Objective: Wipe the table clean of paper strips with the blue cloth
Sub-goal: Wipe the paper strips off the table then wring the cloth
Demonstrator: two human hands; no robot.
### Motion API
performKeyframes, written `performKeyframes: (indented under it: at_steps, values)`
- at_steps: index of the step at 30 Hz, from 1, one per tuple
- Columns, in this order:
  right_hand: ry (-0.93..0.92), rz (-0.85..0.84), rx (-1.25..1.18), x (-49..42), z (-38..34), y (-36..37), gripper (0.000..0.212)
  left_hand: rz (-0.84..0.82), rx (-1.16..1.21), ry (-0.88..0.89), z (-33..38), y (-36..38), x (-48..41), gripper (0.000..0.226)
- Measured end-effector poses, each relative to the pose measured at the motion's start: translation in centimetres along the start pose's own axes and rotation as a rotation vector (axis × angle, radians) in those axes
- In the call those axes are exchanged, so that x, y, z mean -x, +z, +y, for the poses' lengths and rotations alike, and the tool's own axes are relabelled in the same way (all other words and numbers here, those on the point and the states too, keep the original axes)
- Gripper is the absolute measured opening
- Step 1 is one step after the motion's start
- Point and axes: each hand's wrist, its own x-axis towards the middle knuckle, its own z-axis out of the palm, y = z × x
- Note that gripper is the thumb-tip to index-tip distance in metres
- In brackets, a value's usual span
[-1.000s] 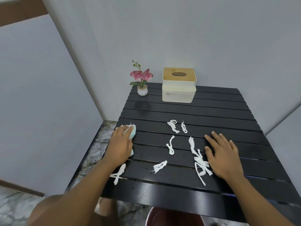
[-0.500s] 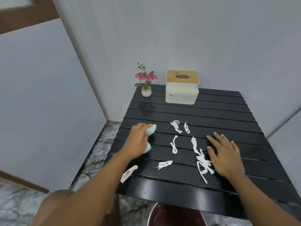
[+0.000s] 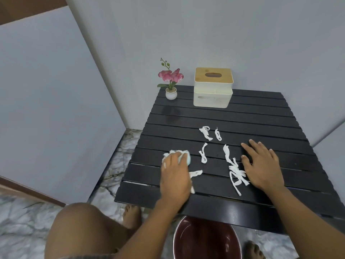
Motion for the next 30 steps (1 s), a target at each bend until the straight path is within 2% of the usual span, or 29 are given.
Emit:
performKeyframes:
  at_steps: [5,9,12,15,20,22,24,27,30]
  values:
    - [-0.012,0.005,-0.020,-0.1,0.1,-0.1,0.046,-0.006,0.098,0.029,1.3,-0.9,-1.4,0.049]
    - [-0.007,0.004,-0.019,-0.1,0.1,0.0,0.046,0.073,-0.054,-0.098,-4.8,-3.6,0.4,0.046]
    - [-0.003,0.002,-0.008,-0.1,0.0,0.1,0.047,0.148,-0.034,-0.182,-6.3,-3.8,3.3,0.036]
    - [-0.005,-0.009,-0.001,-0.2,0.0,0.1,0.047,0.182,-0.025,-0.175,-3.9,-2.1,4.2,0.037]
    - [0.001,-0.011,-0.005,-0.1,-0.1,-0.1,0.047,0.080,0.014,-0.162,2.6,0.4,3.2,0.049]
    - [-0.002,-0.012,-0.005,-0.1,-0.1,-0.2,0.046,0.058,0.125,-0.106,5.2,1.1,2.9,0.051]
    - [-0.001,-0.011,-0.012,0.0,-0.1,-0.3,0.046,0.045,0.262,-0.064,6.2,1.1,2.3,0.045]
    - [0.000,-0.010,-0.015,0.0,-0.1,-0.3,0.046,0.098,0.281,-0.069,3.1,-0.8,1.2,0.041]
    - [0.005,-0.014,-0.011,0.0,-0.1,-0.3,0.046,0.102,0.058,-0.101,-2.7,-2.8,1.5,0.046]
